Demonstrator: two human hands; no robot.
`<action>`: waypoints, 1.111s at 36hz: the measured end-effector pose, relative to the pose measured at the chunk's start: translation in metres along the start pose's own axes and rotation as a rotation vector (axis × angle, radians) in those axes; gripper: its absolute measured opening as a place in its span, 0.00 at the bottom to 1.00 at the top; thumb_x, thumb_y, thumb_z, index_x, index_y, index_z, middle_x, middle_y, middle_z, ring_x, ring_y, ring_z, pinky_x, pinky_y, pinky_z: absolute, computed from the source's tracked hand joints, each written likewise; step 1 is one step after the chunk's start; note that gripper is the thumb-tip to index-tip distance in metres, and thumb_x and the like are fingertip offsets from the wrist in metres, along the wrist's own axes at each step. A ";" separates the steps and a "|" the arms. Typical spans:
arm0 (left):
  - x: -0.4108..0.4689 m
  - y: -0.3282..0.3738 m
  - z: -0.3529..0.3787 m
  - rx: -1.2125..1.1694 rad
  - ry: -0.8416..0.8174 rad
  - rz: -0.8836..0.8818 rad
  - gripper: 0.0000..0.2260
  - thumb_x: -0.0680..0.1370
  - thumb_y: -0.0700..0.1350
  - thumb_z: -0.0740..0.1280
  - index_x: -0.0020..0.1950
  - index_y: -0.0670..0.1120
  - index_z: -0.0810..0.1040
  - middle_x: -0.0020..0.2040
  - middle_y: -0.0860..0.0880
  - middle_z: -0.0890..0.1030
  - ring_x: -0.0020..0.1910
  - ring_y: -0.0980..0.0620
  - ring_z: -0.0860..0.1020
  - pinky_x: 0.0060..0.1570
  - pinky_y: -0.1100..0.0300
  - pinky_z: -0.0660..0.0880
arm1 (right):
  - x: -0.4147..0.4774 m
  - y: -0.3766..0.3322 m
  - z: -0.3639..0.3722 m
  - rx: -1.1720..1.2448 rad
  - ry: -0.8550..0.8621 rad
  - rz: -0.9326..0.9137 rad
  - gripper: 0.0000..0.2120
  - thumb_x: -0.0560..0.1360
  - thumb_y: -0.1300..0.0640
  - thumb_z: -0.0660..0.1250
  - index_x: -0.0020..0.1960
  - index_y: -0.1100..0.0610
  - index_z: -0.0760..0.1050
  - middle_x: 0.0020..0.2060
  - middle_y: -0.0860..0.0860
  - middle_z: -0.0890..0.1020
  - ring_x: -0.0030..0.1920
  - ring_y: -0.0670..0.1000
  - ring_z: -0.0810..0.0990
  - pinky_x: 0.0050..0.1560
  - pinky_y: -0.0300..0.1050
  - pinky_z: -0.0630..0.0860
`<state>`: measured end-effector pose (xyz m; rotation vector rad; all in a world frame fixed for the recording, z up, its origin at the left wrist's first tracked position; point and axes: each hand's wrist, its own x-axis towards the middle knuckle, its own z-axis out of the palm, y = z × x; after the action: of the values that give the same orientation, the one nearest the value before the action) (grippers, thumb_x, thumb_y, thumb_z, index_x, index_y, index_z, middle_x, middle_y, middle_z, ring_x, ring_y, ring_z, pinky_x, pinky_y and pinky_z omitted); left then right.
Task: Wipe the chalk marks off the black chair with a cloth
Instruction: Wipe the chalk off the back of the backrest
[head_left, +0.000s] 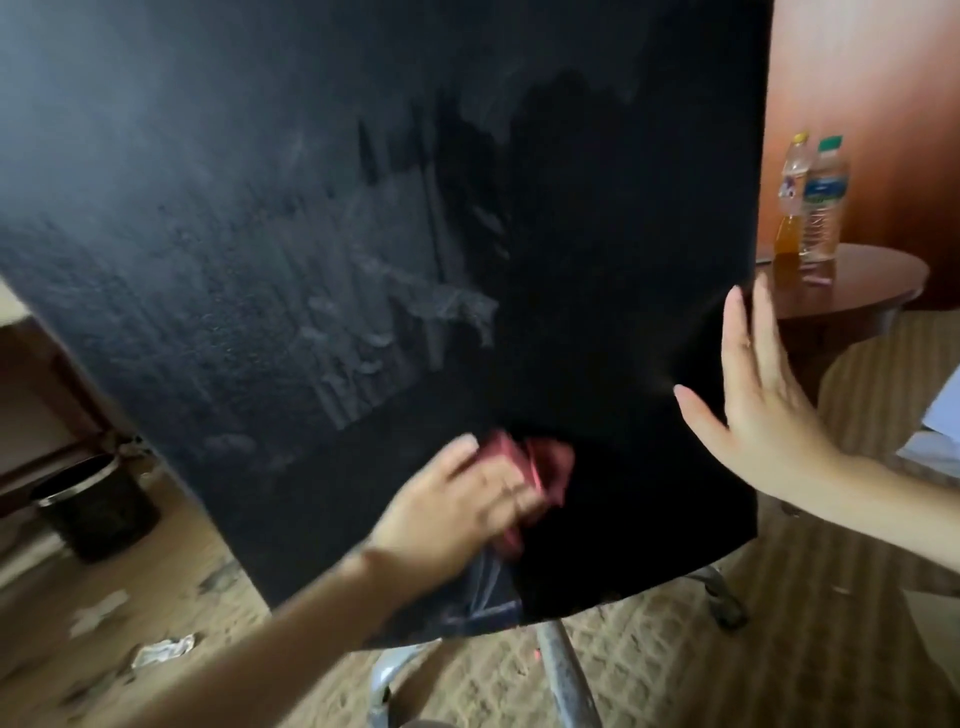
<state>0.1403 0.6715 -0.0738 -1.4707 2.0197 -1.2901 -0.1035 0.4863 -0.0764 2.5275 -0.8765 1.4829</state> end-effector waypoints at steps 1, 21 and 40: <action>0.000 -0.023 -0.011 0.043 0.096 -0.093 0.23 0.71 0.43 0.56 0.64 0.51 0.76 0.53 0.50 0.82 0.59 0.49 0.71 0.71 0.46 0.46 | 0.001 0.002 0.000 -0.051 0.010 -0.034 0.38 0.79 0.44 0.56 0.77 0.63 0.43 0.76 0.65 0.44 0.75 0.67 0.51 0.70 0.64 0.63; -0.062 0.076 0.066 0.168 -0.329 0.351 0.38 0.63 0.59 0.74 0.71 0.57 0.66 0.65 0.58 0.76 0.67 0.55 0.66 0.73 0.44 0.44 | 0.025 -0.070 0.020 -0.249 0.012 -0.772 0.29 0.72 0.62 0.62 0.74 0.60 0.64 0.74 0.59 0.61 0.75 0.59 0.57 0.76 0.58 0.52; -0.033 -0.071 -0.021 0.133 0.194 -0.399 0.32 0.75 0.48 0.60 0.77 0.49 0.54 0.77 0.43 0.53 0.74 0.45 0.54 0.72 0.41 0.42 | 0.056 -0.113 0.021 0.331 0.184 -0.750 0.24 0.73 0.70 0.59 0.68 0.62 0.64 0.67 0.59 0.66 0.71 0.61 0.65 0.74 0.60 0.51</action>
<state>0.1810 0.7068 -0.0123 -1.8053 1.7626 -1.7483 -0.0085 0.5490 -0.0179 2.4185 0.3547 1.6102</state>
